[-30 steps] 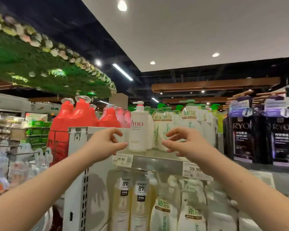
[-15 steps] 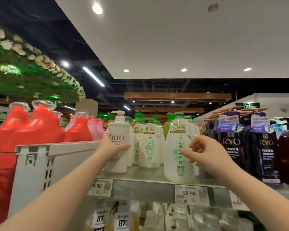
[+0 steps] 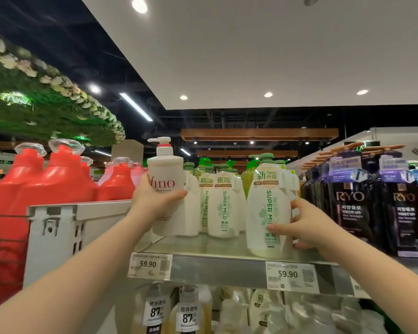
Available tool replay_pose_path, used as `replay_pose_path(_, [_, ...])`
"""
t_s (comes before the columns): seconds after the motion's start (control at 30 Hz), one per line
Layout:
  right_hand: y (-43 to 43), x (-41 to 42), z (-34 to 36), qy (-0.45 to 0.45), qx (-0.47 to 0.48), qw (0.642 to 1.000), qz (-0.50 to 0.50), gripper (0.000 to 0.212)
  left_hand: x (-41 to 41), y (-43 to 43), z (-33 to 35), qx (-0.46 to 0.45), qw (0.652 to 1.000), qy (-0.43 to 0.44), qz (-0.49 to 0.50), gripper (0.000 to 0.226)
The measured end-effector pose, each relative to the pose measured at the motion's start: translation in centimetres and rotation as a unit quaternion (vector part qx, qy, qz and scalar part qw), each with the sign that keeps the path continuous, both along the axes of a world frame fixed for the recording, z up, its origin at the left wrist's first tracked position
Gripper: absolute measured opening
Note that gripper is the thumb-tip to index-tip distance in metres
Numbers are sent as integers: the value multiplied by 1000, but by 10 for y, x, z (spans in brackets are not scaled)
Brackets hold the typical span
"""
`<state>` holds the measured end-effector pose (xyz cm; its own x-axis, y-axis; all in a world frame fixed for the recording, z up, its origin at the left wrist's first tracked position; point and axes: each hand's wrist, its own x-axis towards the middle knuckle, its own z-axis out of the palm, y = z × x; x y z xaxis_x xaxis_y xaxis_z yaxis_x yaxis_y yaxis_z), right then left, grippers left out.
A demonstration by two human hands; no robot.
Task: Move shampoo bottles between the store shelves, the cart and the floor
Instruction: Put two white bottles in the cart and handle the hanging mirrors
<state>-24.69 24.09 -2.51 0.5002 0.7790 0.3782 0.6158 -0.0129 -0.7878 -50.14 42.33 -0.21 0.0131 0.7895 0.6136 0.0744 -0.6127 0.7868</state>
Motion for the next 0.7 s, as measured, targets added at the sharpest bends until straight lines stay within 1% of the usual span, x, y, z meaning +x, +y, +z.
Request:
replay_pose_path(0.17, [16,-12,-1,-6,1,1000,25,61,-24,-18,22,34,999,-24,-1,78])
replay_pose_path(0.27, [32,-25,2,-18,-8,999,36,58,-38,-32,31,55,998,-24,1,71])
replay_pose_path(0.33, [42,-37,5,-33,-12,999,41,55,-45,-40,34,66,998,-11,6,68])
replay_pose_path(0.47, [66,-66,10,-94,-41,994,45,51,-54,-51,29,70,997,23,16,64])
replay_pose_path(0.63, [100,-90,15,-133,-84,986,53,60,-54,-62,15,56,997,45,11,57])
replay_pose_path(0.7, [112,-97,16,-139,-93,984,54,67,-53,-65,9,46,998,47,9,58])
